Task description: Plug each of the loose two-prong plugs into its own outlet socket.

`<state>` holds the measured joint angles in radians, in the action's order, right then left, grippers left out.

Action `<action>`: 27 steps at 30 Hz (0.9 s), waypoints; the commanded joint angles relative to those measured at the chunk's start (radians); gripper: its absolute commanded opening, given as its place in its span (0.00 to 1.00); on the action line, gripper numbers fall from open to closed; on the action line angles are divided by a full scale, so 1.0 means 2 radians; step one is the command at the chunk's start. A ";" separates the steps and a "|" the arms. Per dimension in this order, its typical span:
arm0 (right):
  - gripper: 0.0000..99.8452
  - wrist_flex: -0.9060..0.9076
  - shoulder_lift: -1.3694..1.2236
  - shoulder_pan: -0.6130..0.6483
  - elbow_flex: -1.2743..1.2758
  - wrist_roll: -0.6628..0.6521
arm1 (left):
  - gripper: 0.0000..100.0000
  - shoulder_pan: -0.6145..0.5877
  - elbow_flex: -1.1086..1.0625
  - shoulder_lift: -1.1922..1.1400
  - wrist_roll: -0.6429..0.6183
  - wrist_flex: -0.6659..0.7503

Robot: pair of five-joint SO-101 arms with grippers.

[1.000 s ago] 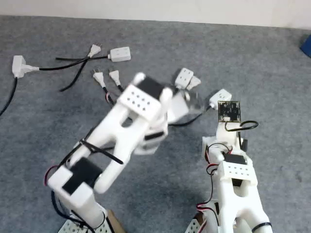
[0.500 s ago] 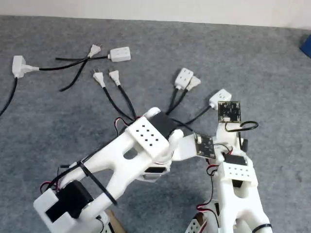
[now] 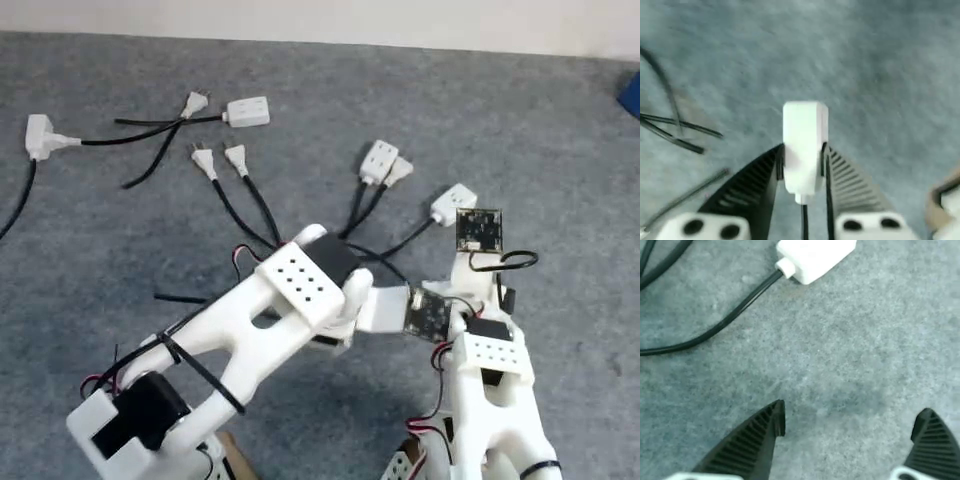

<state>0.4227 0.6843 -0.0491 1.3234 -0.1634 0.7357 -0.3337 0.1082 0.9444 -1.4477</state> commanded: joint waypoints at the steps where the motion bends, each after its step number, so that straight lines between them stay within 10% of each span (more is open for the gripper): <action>1: 0.39 -0.009 0.000 0.003 -0.004 -0.005 | 0.01 -0.046 0.007 0.017 0.005 0.061; 8: 0.39 -0.007 0.000 -0.130 -0.046 0.070 | 0.00 -0.083 0.004 0.018 0.005 0.064; 15: 0.39 0.002 0.006 -0.128 -0.079 0.071 | 0.00 -0.073 0.015 0.021 0.005 0.035; 27: 0.39 0.349 0.005 -0.105 -0.354 0.067 | 0.00 -0.077 0.010 0.019 0.005 0.035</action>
<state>0.9874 0.6828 -0.2746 0.7679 -0.0315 0.5854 -0.3322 0.1082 0.9459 -1.3679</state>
